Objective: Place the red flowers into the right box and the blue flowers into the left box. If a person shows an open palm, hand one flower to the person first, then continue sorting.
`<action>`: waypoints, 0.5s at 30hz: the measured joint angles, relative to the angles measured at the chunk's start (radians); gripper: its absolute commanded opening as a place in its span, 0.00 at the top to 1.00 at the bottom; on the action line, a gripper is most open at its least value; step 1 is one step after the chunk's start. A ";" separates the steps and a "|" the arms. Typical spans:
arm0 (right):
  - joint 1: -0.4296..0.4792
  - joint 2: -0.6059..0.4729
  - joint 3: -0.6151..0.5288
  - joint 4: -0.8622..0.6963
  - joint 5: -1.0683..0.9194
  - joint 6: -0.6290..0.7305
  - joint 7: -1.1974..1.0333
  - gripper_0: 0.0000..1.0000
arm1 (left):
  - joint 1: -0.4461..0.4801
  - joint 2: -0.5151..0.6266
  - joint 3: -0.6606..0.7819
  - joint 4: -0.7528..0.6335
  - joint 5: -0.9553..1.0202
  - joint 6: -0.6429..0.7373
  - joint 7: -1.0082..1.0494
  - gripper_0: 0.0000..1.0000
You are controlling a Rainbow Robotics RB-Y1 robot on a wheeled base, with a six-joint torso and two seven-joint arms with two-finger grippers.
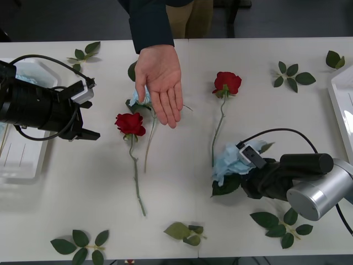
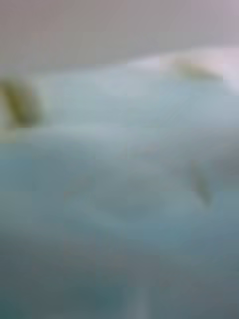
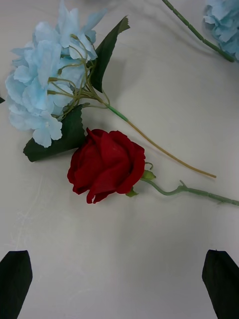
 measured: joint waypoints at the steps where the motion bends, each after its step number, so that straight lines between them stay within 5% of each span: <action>1: 0.000 -0.001 -0.001 -0.001 -0.005 0.000 0.000 1.00 | 0.000 0.000 0.000 0.000 0.000 0.000 0.000 0.00; 7: 0.013 -0.040 -0.082 -0.113 -0.134 0.083 0.000 1.00 | 0.000 0.000 0.000 0.000 0.000 0.000 0.000 0.00; 15: 0.097 -0.051 -0.480 -0.441 -0.414 0.307 0.000 1.00 | 0.000 0.000 0.000 0.000 0.000 0.000 0.000 0.00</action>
